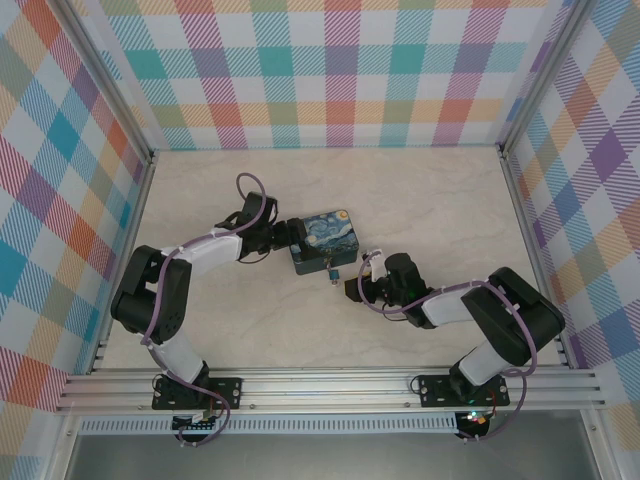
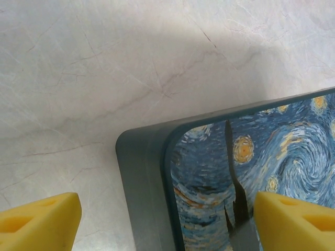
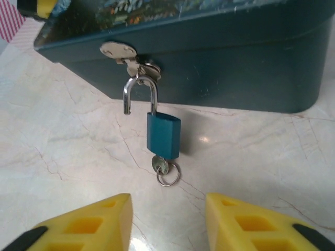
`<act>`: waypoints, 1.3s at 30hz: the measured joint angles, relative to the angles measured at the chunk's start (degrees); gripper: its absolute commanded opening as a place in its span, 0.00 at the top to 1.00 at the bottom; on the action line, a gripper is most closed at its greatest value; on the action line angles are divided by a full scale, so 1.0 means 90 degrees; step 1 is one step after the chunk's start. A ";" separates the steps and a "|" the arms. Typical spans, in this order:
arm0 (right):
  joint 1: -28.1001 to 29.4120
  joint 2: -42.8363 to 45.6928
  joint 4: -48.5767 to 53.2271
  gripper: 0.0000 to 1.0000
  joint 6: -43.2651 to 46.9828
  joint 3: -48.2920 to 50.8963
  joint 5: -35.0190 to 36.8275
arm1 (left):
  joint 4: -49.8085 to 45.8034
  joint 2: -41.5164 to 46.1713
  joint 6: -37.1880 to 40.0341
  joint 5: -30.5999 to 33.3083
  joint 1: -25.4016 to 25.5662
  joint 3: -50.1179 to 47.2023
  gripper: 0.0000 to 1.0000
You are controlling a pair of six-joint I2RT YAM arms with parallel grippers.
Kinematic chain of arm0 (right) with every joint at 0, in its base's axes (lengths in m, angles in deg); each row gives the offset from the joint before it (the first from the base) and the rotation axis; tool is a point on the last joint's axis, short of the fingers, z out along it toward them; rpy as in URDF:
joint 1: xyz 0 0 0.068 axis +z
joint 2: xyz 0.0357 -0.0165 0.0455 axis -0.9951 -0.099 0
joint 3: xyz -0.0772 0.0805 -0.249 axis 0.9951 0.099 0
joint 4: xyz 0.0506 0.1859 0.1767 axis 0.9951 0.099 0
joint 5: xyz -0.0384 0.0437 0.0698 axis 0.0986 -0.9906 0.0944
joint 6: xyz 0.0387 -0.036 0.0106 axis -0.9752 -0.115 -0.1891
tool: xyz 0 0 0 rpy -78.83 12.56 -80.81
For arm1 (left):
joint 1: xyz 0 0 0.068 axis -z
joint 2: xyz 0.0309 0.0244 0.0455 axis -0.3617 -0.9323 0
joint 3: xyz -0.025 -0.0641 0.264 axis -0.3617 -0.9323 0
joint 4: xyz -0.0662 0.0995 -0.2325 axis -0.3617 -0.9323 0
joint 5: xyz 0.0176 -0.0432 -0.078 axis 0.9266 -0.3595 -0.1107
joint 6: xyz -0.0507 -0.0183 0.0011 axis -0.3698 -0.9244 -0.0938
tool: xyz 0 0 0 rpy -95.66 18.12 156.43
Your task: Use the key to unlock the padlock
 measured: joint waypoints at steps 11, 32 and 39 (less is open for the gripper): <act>-0.0240 -0.0799 0.0117 0.53 -0.0304 -0.0714 -0.0675 | 0.0187 0.0053 -0.0170 0.0058 0.0109 -0.0143 0.17; -0.0775 -0.1311 -0.0163 0.35 -0.0860 -0.1239 -0.1219 | 0.0432 0.0151 -0.0478 0.0294 0.0240 -0.0342 0.17; -0.1202 -0.1617 -0.0160 0.33 -0.0816 -0.1671 -0.1620 | 0.0408 0.0321 -0.0522 0.0367 0.0328 -0.0512 0.17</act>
